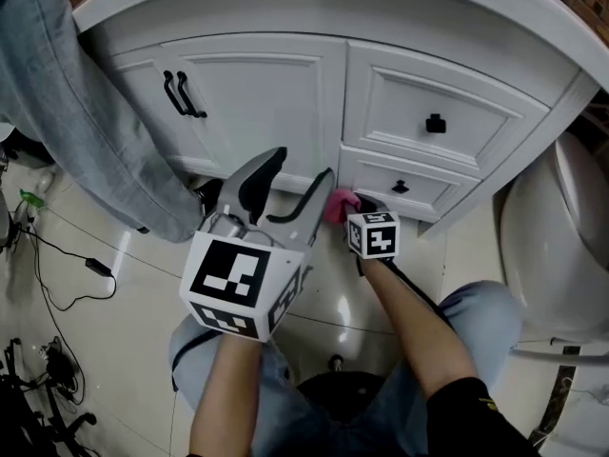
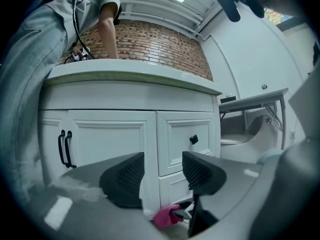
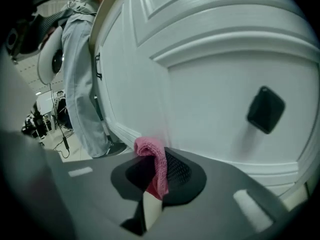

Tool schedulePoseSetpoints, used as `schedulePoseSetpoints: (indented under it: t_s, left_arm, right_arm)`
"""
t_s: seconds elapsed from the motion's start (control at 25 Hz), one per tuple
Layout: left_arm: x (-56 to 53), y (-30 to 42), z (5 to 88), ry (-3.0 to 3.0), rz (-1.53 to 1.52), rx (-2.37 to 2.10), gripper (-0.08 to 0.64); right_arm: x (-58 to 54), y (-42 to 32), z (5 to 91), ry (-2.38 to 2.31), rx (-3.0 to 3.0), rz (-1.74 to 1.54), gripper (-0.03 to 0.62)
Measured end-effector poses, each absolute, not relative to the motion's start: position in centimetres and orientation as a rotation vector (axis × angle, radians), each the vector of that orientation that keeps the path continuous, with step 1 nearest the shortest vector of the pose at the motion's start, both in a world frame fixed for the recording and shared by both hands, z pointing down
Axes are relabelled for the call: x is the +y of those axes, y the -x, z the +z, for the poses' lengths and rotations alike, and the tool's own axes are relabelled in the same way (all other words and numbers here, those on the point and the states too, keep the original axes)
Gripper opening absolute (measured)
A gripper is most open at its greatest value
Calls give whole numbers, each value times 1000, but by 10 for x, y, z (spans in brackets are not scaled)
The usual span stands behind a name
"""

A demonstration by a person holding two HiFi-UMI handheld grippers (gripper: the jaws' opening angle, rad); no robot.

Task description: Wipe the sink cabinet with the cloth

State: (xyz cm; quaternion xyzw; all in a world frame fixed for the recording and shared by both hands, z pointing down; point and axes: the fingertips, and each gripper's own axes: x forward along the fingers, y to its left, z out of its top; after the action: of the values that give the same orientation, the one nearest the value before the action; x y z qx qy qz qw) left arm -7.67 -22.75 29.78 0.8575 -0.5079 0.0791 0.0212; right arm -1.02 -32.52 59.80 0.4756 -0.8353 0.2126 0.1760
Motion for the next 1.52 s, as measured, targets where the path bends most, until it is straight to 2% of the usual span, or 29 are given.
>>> schedulePoseSetpoints:
  t_s: [0.16, 0.32, 0.72, 0.92, 1.08, 1.24, 1.52]
  left_arm:
    - [-225, 90, 299, -2628, 258, -1607, 236]
    - [-225, 94, 299, -2632, 249, -1599, 236]
    - [-228, 58, 294, -2706, 207, -1501, 236]
    - [-231, 48, 294, -2719, 195, -1481, 236]
    - [-231, 45, 291, -2722, 186, -1476, 236]
    - [-230, 54, 295, -2726, 231, -1486, 236]
    - [-203, 66, 279, -2712, 195, -1596, 238]
  right_arm:
    - [-333, 28, 610, -1358, -2331, 654, 29]
    - [-330, 10, 621, -1401, -2260, 662, 29]
    - [-314, -152, 625, -1682, -1941, 651, 29]
    - [-303, -221, 627, -1839, -1855, 766, 29]
    - [-302, -223, 623, -1816, -1866, 745, 29]
    - [-300, -194, 593, -1795, -1943, 755, 29]
    - [-272, -149, 437, -1790, -2304, 468, 29]
